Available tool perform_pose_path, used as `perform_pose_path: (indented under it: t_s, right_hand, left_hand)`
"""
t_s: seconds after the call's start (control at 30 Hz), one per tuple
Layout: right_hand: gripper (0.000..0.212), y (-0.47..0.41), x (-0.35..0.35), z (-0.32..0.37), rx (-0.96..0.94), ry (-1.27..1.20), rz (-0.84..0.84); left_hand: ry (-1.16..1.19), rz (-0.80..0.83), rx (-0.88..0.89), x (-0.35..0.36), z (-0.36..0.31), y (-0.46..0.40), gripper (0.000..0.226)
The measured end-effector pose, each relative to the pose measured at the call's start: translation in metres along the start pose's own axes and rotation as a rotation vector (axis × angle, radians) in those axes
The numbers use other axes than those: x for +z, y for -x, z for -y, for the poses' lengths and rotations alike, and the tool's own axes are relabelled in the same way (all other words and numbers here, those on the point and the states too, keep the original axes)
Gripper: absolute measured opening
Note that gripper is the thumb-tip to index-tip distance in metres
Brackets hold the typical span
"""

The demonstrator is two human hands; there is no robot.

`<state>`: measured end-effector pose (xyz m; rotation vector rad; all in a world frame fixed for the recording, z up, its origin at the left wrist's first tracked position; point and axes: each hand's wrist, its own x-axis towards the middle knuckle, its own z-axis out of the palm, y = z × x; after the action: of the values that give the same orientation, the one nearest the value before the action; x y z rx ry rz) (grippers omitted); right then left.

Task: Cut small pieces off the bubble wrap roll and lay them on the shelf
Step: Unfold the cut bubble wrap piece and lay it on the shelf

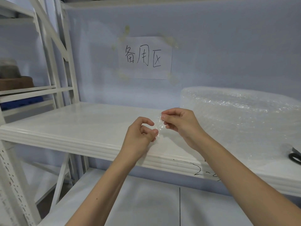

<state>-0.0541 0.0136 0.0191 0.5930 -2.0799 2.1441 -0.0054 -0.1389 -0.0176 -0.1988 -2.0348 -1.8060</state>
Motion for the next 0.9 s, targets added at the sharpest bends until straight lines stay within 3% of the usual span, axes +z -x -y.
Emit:
perform_pose_path:
  t_s: [0.27,0.47,0.9]
  right_hand:
    - [0.006,0.0003,0.0000,0.0028,-0.015,-0.010,0.002]
    - [0.006,0.0004,-0.0006,0.0037,-0.031,0.000,-0.002]
    - [0.006,0.0026,-0.0029,0.0047,-0.033,-0.007,0.000]
  left_hand:
    - [0.072,0.020,-0.052,-0.0024,0.0041,-0.0008,0.021]
    - [0.139,0.084,-0.112,-0.0026,0.0033,-0.0015,0.009]
    - [-0.058,0.068,-0.016,0.0040,-0.0036,-0.0005,0.020]
